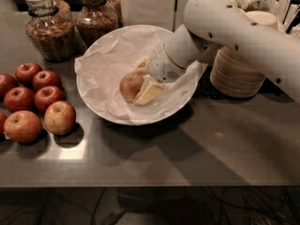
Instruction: Pick apple from white bowl
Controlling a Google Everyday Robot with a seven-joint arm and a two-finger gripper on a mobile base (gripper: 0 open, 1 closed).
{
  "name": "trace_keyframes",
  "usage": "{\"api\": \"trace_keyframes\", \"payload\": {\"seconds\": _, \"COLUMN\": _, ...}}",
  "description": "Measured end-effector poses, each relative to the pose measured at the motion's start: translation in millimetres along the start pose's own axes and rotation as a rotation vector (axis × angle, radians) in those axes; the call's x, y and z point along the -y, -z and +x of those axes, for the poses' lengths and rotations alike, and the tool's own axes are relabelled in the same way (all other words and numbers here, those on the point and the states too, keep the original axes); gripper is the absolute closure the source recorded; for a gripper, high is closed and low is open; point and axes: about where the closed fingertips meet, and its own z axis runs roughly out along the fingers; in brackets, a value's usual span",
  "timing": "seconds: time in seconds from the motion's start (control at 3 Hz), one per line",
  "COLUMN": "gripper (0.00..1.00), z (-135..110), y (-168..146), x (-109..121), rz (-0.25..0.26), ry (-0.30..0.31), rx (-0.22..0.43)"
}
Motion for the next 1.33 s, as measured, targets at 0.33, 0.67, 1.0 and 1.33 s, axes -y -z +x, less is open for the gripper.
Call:
{"api": "trace_keyframes", "payload": {"seconds": 0.33, "gripper": 0.89, "z": 0, "y": 0, "x": 0, "rz": 0.000, "ry": 0.000, "rx": 0.000}}
{"api": "trace_keyframes", "payload": {"seconds": 0.67, "gripper": 1.00, "z": 0, "y": 0, "x": 0, "rz": 0.000, "ry": 0.000, "rx": 0.001}}
{"api": "trace_keyframes", "payload": {"seconds": 1.0, "gripper": 1.00, "z": -6, "y": 4, "x": -2, "rz": 0.002, "ry": 0.009, "rx": 0.023}}
{"api": "trace_keyframes", "payload": {"seconds": 1.33, "gripper": 1.00, "z": -26, "y": 29, "x": 3, "rz": 0.031, "ry": 0.049, "rx": 0.089}}
